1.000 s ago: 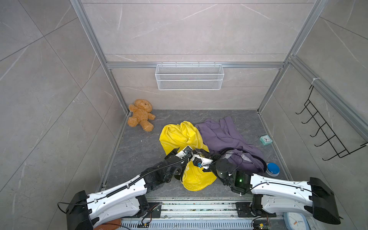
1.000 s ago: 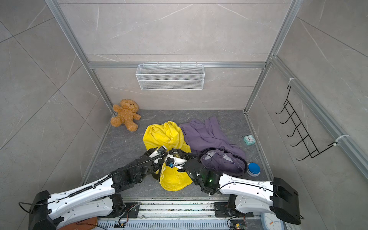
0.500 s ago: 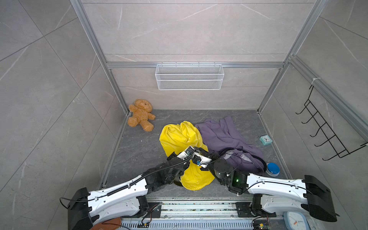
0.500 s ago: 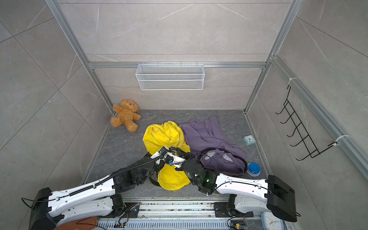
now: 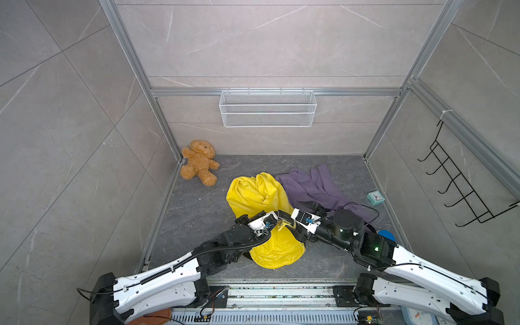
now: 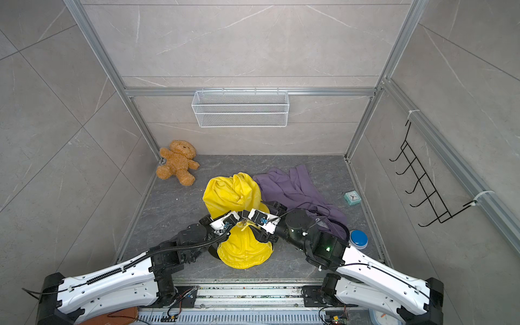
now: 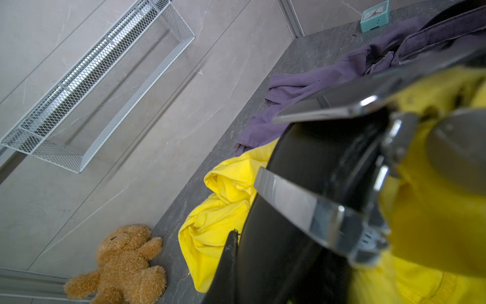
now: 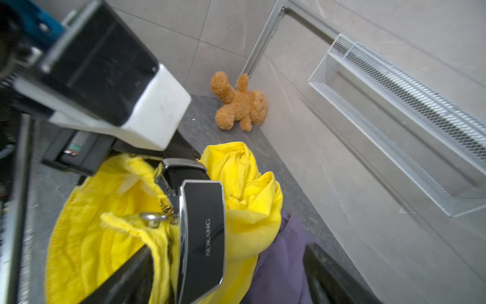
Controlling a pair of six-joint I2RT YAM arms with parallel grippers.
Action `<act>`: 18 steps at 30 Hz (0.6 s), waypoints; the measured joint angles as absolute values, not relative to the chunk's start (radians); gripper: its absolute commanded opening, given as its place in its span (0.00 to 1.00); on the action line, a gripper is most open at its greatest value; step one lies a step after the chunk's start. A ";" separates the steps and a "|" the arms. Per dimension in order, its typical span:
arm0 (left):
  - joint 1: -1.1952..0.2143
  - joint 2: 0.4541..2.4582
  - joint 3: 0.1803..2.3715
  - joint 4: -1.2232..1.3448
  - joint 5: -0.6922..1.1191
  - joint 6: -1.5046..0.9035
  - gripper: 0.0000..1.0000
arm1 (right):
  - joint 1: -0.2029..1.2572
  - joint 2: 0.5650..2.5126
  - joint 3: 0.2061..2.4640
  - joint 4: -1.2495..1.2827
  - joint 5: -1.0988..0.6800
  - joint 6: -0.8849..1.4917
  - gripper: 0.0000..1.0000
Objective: Remove the belt from the trousers
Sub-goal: Adjust the trousers at the center of the board.
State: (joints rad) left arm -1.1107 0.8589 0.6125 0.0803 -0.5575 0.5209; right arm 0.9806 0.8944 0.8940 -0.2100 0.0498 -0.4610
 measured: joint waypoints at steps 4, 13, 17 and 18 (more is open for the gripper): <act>-1.088 0.861 0.599 0.085 -0.542 0.545 0.00 | 0.937 0.951 1.029 -0.343 -0.144 -0.447 0.89; -1.043 0.861 0.592 0.084 -0.513 0.537 0.00 | 0.925 1.007 1.034 -0.429 -0.213 -0.401 0.78; -1.043 0.861 0.592 0.085 -0.511 0.524 0.00 | 0.915 1.022 0.970 -0.359 -0.195 -0.351 0.73; -1.043 0.861 0.591 0.086 -0.511 0.522 0.00 | 0.908 1.025 0.958 -0.345 -0.196 -0.338 0.71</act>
State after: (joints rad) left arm -1.0428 0.8612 0.5915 0.0856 -0.5106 0.5220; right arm 0.9077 1.0248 0.9577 -0.3447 -0.1955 -0.3378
